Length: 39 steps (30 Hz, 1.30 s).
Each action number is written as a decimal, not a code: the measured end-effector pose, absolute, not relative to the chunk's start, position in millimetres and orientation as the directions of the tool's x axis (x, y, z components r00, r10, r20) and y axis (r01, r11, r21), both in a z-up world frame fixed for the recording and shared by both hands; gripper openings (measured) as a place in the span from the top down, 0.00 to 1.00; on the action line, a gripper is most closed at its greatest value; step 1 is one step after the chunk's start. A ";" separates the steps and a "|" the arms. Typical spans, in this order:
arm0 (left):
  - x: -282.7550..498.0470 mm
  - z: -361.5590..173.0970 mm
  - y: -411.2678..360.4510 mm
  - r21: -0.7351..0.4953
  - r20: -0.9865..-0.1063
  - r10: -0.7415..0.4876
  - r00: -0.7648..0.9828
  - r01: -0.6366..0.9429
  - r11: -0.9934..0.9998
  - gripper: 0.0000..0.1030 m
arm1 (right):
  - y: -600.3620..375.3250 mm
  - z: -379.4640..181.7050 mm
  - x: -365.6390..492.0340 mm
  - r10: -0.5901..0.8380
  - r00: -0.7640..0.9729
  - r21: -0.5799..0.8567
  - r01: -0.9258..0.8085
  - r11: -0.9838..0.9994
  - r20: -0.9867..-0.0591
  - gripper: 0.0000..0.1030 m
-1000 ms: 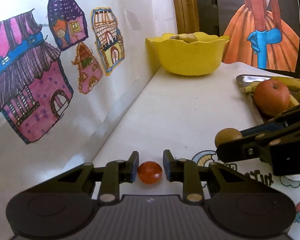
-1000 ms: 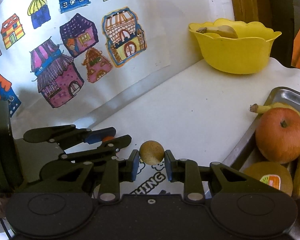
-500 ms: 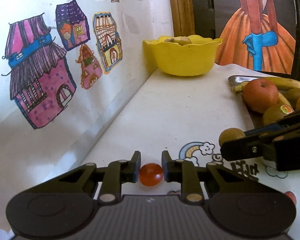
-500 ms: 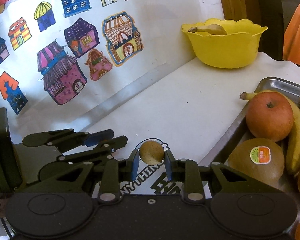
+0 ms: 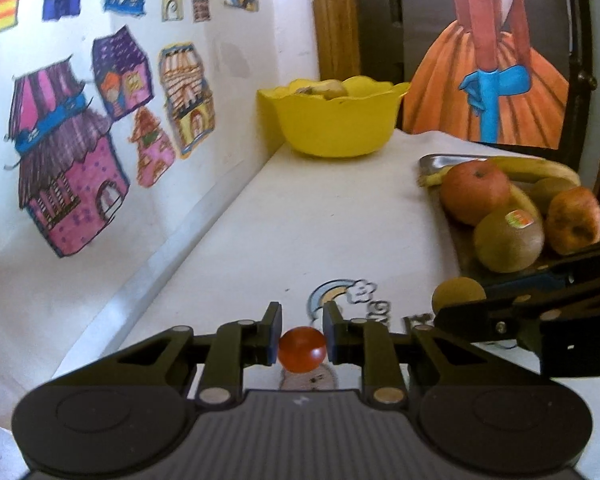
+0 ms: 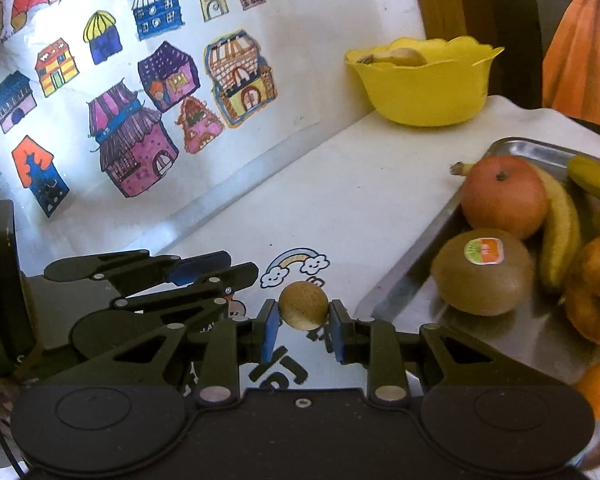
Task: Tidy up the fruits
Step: 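Carry the nut and tomato with both tools over the steel tray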
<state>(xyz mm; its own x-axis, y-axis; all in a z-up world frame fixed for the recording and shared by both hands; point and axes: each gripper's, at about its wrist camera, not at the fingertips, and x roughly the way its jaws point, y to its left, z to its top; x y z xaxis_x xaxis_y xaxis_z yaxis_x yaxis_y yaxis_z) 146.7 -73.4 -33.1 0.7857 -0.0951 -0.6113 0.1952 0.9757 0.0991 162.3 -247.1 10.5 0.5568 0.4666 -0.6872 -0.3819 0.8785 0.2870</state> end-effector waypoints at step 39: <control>145.3 -36.6 -202.0 0.057 -0.607 -0.152 0.780 0.233 0.971 0.84 | -374.1 6.8 131.9 0.297 0.632 0.253 -0.162 0.954 -0.716 0.71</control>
<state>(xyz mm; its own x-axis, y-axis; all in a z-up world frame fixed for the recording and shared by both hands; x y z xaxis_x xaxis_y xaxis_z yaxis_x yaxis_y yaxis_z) 145.3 -202.0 -36.6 0.7804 -0.1516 -0.6066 0.2330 0.9708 0.0572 131.9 -374.1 6.8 0.6318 0.2969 -0.7160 -0.1615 0.9539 0.2531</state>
